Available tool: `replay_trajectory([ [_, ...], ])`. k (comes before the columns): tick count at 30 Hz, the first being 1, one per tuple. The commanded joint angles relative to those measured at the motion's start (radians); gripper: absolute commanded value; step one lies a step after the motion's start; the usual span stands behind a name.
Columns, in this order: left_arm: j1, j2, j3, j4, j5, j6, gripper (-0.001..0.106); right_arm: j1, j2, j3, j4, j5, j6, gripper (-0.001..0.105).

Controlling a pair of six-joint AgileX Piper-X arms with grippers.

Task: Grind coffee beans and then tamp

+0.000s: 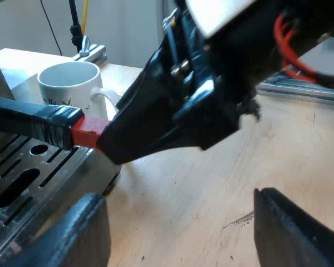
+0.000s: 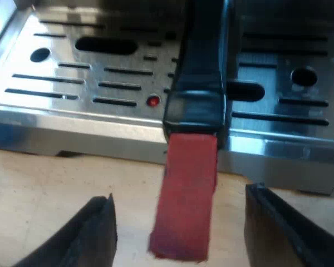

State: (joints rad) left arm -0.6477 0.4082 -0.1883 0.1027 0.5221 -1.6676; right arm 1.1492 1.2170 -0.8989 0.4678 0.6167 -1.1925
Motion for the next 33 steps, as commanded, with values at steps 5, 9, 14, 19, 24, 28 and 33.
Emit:
replay_trajectory([
  [5, -0.001, -0.006, -0.003, -0.009, 0.007, -0.01, 0.058, -0.077, 0.03, -0.006, -0.035, -0.082, -0.008, 0.053],
  [9, -0.001, -0.006, -0.003, -0.009, 0.007, -0.01, 0.058, -0.102, 0.067, -0.003, -0.077, -0.106, -0.018, 0.052],
  [14, -0.001, -0.006, -0.003, -0.009, 0.007, -0.01, 0.058, -0.102, 0.107, 0.019, -0.191, -0.107, -0.07, 0.052],
  [19, -0.001, -0.006, -0.003, -0.009, 0.007, -0.01, 0.058, -0.102, 0.119, 0.068, -0.289, -0.105, -0.071, 0.052],
  [24, -0.001, -0.006, -0.003, -0.009, 0.007, -0.01, 0.058, -0.102, 0.119, 0.104, -0.316, -0.098, -0.087, 0.052],
  [28, -0.001, -0.006, -0.003, -0.009, 0.007, -0.01, 0.058, -0.102, 0.119, 0.105, -0.375, -0.082, -0.169, 0.052],
  [33, -0.001, -0.006, -0.003, -0.009, 0.007, -0.01, 0.058, -0.116, 0.119, 0.105, -0.393, -0.081, -0.18, 0.052],
])
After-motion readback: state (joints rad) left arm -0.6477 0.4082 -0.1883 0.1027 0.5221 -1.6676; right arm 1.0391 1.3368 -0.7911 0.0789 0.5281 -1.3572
